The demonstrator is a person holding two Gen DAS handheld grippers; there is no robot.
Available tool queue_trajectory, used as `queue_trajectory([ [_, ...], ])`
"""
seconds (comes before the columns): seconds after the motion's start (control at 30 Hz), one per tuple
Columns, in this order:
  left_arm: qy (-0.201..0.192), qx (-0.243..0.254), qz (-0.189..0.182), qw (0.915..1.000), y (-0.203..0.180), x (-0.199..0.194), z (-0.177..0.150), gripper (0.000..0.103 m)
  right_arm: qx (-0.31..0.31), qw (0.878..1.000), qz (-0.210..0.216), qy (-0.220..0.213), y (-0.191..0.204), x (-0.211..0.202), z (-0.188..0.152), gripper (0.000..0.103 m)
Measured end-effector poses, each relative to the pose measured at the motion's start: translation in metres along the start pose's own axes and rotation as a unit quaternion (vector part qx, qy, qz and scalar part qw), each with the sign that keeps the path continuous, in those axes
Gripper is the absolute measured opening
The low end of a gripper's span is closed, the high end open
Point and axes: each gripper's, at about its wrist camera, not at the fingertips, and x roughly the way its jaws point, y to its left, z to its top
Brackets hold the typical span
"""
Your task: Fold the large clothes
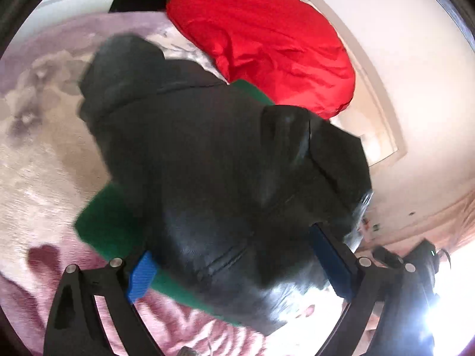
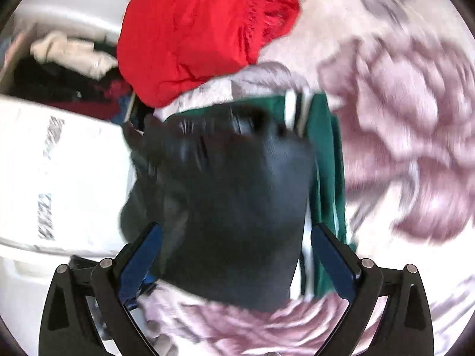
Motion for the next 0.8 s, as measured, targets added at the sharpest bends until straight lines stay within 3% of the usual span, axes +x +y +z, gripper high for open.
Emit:
queue_trajectory([
  [0.03, -0.005, 0.015, 0.008, 0.9998, -0.004, -0.001, 0.003, 0.096, 0.009, 1.0, 0.009, 0.003, -0.006, 0.001, -0.012, 0.102],
  [0.1, -0.017, 0.048, 0.035, 0.9981, 0.002, -0.001, -0.001, 0.096, 0.013, 1.0, -0.017, -0.005, -0.017, 0.003, -0.035, 0.102],
  [0.2, -0.041, 0.138, 0.099, 0.9847, -0.01, -0.015, -0.007, 0.096, -0.01, 0.992, -0.119, -0.042, -0.01, -0.007, -0.069, 0.102],
  [0.3, -0.058, 0.211, 0.153, 0.9637, -0.025, -0.039, -0.013, 0.096, -0.053, 0.96, -0.261, -0.084, 0.017, -0.022, -0.11, 0.102],
  [0.37, -0.056, 0.242, 0.18, 0.9517, -0.033, -0.055, -0.012, 0.102, -0.072, 0.944, -0.306, -0.102, 0.031, -0.031, -0.132, 0.102],
  [0.43, -0.051, 0.261, 0.196, 0.9437, -0.04, -0.07, -0.01, 0.102, -0.088, 0.93, -0.339, -0.111, 0.052, -0.045, -0.157, 0.102],
  [0.57, -0.046, 0.3, 0.206, 0.9303, -0.065, -0.119, -0.017, 0.102, -0.109, 0.913, -0.366, -0.142, 0.095, -0.092, -0.204, 0.102],
  [0.8, -0.069, 0.326, 0.192, 0.923, -0.107, -0.241, -0.046, 0.102, -0.144, 0.889, -0.38, -0.211, 0.181, -0.199, -0.284, 0.103],
])
